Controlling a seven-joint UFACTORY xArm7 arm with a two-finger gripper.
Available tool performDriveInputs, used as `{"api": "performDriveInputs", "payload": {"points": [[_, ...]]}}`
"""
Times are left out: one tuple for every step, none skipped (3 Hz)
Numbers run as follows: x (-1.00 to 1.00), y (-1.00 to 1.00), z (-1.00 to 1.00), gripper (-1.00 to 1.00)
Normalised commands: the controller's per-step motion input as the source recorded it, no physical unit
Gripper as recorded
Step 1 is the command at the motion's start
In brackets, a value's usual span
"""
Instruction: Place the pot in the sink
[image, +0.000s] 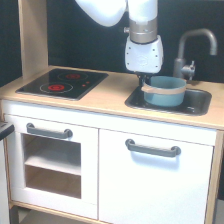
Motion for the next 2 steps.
{"api": "performDriveInputs", "payload": {"points": [[0.01, 0.19, -0.59, -0.54], [0.01, 0.18, -0.63, -0.58]]}}
